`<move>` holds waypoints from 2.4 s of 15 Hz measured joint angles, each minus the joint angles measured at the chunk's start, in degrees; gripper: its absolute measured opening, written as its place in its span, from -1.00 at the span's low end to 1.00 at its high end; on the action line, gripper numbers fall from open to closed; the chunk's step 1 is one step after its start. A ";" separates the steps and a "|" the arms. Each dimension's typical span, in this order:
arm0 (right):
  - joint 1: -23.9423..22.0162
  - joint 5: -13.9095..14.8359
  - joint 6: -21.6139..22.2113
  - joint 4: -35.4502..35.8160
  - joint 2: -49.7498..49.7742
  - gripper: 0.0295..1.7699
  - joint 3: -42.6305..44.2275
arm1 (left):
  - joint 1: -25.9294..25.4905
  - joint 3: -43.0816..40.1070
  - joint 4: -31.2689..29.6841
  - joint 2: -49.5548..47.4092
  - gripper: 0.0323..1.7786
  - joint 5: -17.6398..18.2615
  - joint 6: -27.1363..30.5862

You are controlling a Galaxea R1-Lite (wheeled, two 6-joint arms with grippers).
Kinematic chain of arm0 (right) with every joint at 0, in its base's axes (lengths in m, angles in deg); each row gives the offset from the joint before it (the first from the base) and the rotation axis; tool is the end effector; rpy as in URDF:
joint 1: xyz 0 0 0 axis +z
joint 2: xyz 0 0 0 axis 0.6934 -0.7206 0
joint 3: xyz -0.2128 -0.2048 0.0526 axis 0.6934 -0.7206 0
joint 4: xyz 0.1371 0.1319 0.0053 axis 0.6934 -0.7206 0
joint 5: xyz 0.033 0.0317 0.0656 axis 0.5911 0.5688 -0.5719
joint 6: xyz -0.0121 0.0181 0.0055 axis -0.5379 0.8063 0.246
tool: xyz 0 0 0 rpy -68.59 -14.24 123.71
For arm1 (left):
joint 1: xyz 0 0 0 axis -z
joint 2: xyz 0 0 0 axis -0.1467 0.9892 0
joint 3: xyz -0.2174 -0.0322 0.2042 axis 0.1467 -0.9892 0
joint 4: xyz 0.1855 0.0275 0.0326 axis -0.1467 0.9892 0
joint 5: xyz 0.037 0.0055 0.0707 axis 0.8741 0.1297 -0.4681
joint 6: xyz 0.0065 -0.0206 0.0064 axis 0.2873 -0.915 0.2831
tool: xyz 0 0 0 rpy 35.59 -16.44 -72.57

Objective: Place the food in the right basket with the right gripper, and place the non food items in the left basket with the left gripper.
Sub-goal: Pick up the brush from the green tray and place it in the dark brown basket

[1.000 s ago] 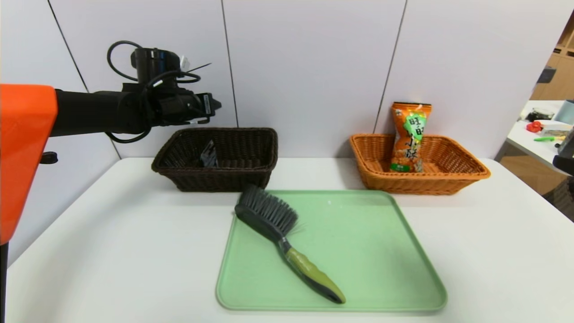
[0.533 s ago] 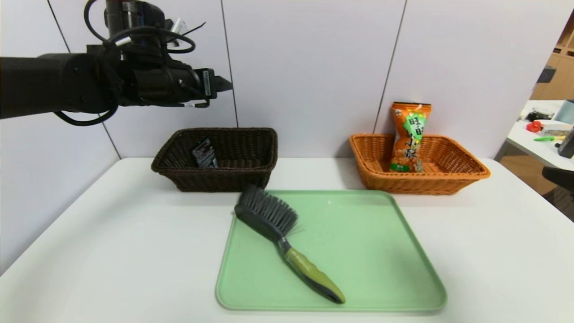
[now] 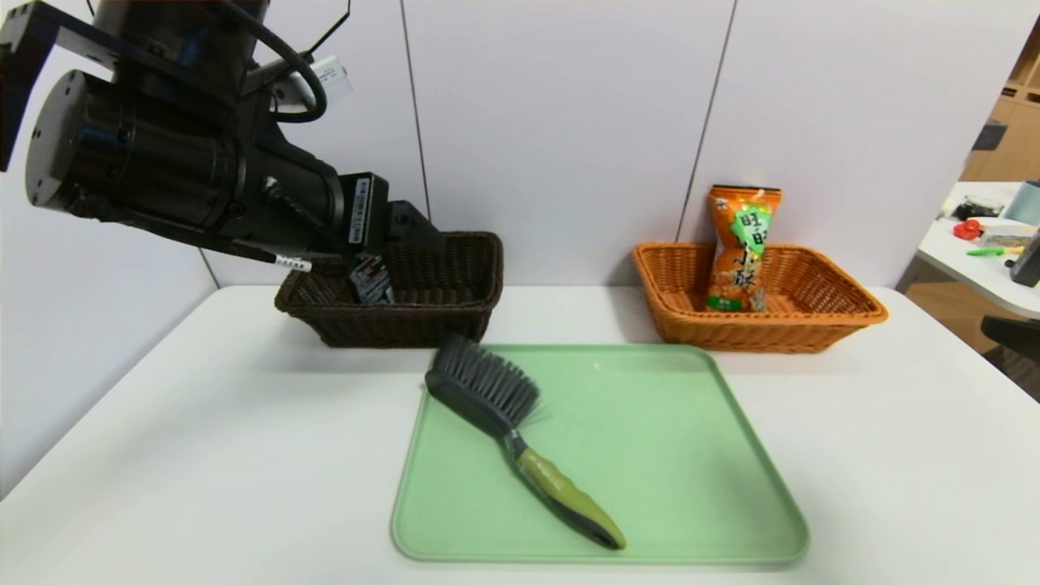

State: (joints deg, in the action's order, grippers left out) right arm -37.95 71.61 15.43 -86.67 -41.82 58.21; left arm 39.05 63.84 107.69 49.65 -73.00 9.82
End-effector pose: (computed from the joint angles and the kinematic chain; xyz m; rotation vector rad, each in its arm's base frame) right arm 0.0943 0.0101 0.2681 0.0003 0.2652 0.1180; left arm 0.2367 -0.1392 0.3239 -0.1024 0.5928 -0.4163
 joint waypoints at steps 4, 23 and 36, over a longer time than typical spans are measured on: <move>0.16 0.00 0.05 -0.01 0.88 0.91 -1.28 | 5.80 -0.06 1.48 0.39 0.86 -11.92 -9.44; 0.17 0.09 2.90 0.00 7.33 0.92 -9.55 | 21.15 -2.51 5.17 14.14 0.90 -17.55 -40.00; -0.26 1.56 2.79 -8.61 7.77 0.92 -8.85 | 19.64 7.35 8.37 28.23 0.90 -17.60 -40.08</move>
State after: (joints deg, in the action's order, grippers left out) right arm -38.21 73.17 18.22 -95.28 -34.05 49.36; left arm 58.69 71.19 116.06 77.88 -90.60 -30.26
